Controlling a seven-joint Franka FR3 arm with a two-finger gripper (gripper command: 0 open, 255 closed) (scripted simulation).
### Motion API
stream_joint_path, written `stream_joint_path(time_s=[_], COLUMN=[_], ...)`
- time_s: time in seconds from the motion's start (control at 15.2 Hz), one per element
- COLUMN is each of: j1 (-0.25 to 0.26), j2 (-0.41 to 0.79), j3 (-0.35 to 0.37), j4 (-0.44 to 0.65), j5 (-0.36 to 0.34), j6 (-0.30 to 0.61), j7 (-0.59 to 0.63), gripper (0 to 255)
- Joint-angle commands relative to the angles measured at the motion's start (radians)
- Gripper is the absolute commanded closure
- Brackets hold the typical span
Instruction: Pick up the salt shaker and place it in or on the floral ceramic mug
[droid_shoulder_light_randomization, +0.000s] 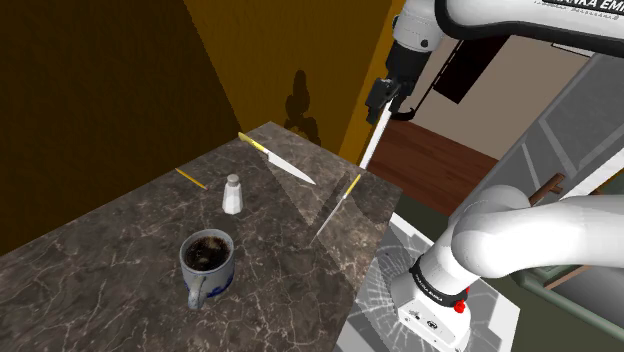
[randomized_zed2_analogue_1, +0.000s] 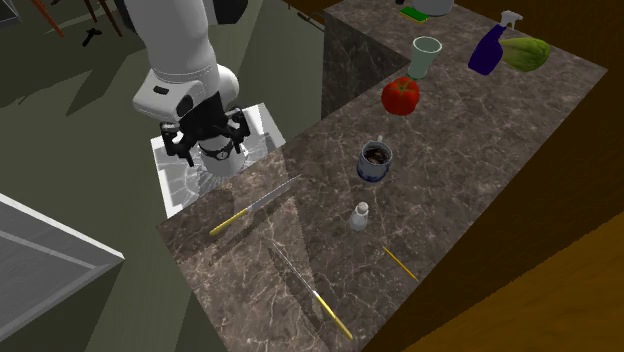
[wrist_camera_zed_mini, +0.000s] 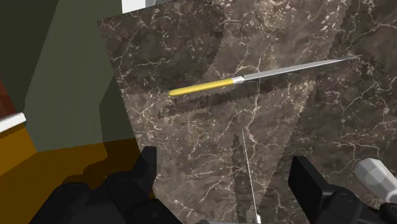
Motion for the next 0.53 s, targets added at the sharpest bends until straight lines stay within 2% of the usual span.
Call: stream_joint_path(time_s=[0.0,0.46], j1=[0.000,0.034], j2=[0.000,0.136], j3=[0.000,0.108], j4=[0.000,-0.024], j5=[0.000,0.103], j6=[0.000,0.152], j7=[0.000,0.165], gripper=[0,0])
